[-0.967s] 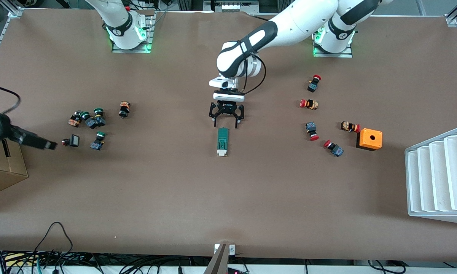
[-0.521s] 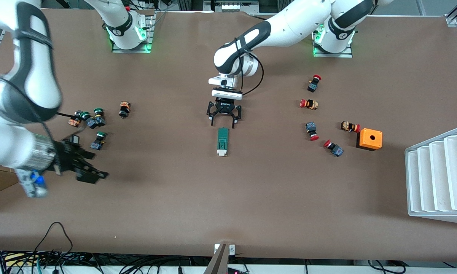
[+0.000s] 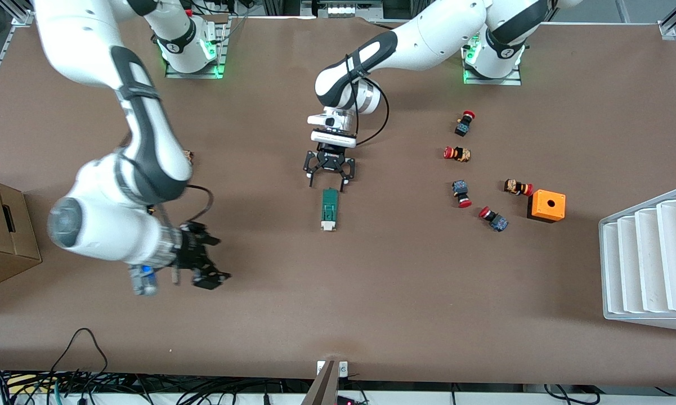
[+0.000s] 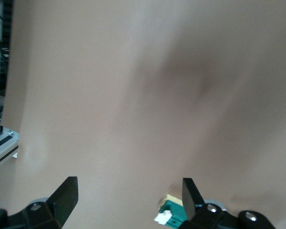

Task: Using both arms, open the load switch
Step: 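Reach the right gripper toward the white lever while the left gripper holds, then close the right gripper around the white switch lever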

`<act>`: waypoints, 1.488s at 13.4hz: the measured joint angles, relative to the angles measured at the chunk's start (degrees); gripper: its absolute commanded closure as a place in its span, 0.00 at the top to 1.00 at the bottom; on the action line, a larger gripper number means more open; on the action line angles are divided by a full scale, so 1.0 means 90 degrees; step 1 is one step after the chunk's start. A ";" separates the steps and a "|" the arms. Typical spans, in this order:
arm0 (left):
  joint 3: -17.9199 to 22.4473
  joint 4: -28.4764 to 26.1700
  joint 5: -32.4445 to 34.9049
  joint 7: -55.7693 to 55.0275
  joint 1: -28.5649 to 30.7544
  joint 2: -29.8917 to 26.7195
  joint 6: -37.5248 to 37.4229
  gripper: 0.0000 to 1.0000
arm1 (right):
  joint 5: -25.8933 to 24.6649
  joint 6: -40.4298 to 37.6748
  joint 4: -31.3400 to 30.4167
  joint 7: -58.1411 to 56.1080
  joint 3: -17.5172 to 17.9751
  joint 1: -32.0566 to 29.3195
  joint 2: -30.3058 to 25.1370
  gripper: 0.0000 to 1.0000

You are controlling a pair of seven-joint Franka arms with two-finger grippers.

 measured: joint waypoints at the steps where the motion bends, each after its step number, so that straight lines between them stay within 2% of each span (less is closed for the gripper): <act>1: 0.0082 0.0000 0.0077 0.0000 0.0003 0.0008 0.0000 0.98 | 0.0000 0.0170 0.0004 0.0325 0.0001 0.0176 0.0149 0.97; 5: 0.0174 0.0002 0.0183 0.0000 0.0004 0.0088 -0.0004 0.96 | 0.0000 0.0935 0.0012 0.1432 -0.0008 0.0804 0.0718 0.92; 8: 0.0175 0.0005 0.0187 0.0000 0.0000 0.0132 -0.0005 0.85 | 0.0000 0.1480 0.0031 0.2371 -0.0016 0.1120 0.0885 0.90; 11: 0.0175 0.0008 0.0195 0.0000 -0.0006 0.0152 -0.0006 0.69 | 0.0000 0.1501 0.0077 0.2772 -0.0019 0.1321 0.0890 0.82; 12: 0.0175 0.0010 0.0195 0.0000 -0.0007 0.0153 -0.0006 0.68 | 0.0000 0.1499 0.0076 0.2878 -0.0019 0.1414 0.0907 0.79; 16: 0.0175 0.0068 0.0195 0.0000 -0.0033 0.0164 -0.0006 0.61 | 0.0000 0.1433 0.0074 0.3250 -0.0023 0.1714 0.1115 0.78; 20: 0.0176 0.0087 0.0195 0.0000 -0.0067 0.0175 -0.0006 0.58 | 0.0000 0.1195 0.0081 0.3451 -0.0056 0.1728 0.1251 0.75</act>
